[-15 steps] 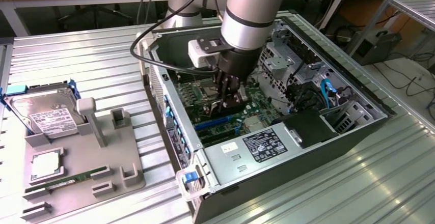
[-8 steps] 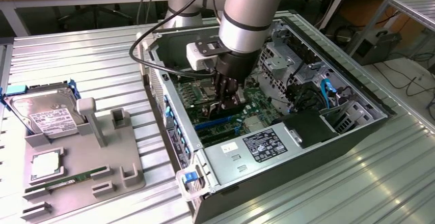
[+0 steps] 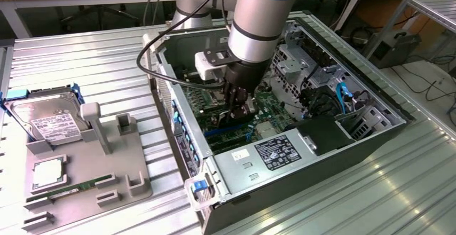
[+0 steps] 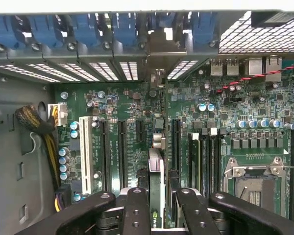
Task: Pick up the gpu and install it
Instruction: 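Insert the gpu into the slot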
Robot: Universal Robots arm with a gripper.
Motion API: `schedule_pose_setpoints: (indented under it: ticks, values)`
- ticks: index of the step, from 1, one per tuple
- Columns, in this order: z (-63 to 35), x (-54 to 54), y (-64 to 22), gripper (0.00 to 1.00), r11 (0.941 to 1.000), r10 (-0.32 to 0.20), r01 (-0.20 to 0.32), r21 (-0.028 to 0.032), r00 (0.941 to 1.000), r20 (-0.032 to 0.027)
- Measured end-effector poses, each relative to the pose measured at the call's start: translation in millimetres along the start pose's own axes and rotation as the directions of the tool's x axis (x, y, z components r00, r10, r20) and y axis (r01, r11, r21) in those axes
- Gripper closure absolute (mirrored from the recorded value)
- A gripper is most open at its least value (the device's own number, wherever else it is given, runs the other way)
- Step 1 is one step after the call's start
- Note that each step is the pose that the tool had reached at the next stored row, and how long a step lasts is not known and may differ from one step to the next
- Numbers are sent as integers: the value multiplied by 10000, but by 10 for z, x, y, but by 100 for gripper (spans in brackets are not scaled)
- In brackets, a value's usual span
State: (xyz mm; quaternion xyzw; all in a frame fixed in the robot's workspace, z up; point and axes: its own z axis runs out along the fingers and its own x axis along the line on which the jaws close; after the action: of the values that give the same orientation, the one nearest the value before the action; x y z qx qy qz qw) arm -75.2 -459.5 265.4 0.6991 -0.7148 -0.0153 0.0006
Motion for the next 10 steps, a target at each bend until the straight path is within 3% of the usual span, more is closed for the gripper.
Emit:
schedule_pose_setpoints:
  ticks: [10]
  values:
    - [51, 1, -1, 74, 10000, -2, 2, -2, 10000, 27]
